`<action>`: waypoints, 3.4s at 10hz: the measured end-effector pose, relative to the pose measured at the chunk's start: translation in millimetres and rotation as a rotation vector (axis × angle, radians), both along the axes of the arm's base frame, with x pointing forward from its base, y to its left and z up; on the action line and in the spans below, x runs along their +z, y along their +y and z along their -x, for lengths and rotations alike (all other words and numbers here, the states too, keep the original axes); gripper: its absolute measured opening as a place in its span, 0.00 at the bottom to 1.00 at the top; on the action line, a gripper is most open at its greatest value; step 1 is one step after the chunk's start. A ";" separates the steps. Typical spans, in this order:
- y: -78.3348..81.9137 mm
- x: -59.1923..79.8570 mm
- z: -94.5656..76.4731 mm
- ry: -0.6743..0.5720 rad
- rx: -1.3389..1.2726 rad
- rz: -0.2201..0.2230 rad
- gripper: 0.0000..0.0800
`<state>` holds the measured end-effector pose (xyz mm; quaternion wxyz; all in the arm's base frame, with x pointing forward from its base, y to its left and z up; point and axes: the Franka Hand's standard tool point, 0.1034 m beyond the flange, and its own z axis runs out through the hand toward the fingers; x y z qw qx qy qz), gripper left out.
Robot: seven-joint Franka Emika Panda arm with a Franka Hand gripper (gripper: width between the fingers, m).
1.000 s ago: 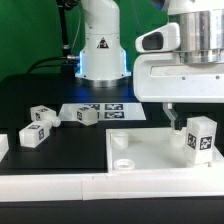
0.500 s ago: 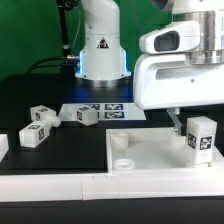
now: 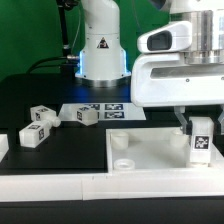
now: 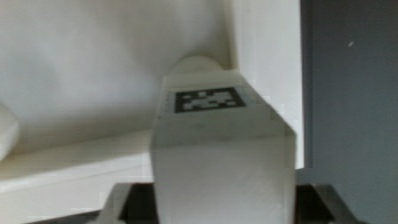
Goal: Assemble one leg
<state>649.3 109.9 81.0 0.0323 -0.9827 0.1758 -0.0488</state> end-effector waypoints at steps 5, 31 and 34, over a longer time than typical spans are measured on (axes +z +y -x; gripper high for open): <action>-6.4 -1.7 6.3 0.102 -0.770 -0.127 0.36; 8.9 -11.9 11.9 0.130 -0.831 -0.139 0.36; 7.6 -12.5 12.0 0.123 -0.755 -0.130 0.41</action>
Offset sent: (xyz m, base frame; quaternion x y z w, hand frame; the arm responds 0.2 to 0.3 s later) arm -0.0018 0.0070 0.0029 -0.0050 -0.0600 0.3375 0.9394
